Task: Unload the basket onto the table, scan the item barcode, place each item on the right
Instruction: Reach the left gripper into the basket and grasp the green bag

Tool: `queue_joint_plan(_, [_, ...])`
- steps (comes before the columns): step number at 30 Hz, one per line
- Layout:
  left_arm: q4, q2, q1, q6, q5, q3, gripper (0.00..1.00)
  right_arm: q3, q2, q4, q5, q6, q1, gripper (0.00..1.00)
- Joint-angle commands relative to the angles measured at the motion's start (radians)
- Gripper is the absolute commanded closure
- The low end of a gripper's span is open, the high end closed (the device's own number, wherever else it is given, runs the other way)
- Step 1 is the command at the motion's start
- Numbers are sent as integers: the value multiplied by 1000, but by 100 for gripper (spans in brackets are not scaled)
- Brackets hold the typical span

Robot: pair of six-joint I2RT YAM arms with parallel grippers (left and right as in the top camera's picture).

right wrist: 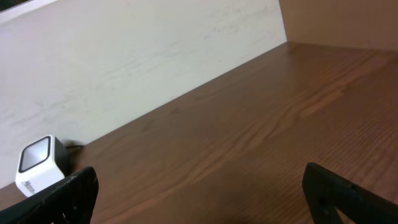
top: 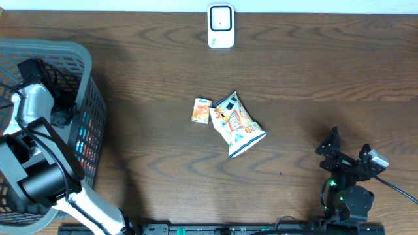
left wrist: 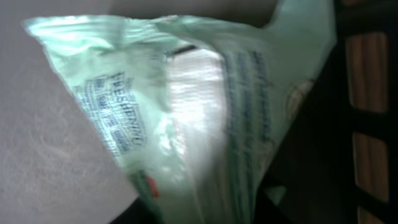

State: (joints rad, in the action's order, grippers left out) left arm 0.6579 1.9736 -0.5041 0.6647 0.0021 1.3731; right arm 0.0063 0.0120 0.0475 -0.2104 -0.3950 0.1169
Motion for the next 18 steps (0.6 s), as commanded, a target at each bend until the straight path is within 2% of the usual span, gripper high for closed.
queue_joint_plan(1, [14, 6, -10, -18, 5, -27, 82, -1, -6, 2, -8, -12, -6, 1])
queue_joint_plan(3, [14, -24, -18, -31, 5, -26, 92, -1, -6, 2, -8, -12, -6, 1])
queue_joint_plan(10, [22, -358, -67, -51, 7, -25, 93, -1, -6, 2, -8, -12, -6, 1])
queue_joint_plan(16, [37, -664, -47, -69, 26, -25, 93, -1, -6, 2, -8, -12, -6, 1])
queue_joint_plan(18, [36, -762, -21, -69, 77, -25, 93, -1, -6, 2, -8, -12, -6, 1])
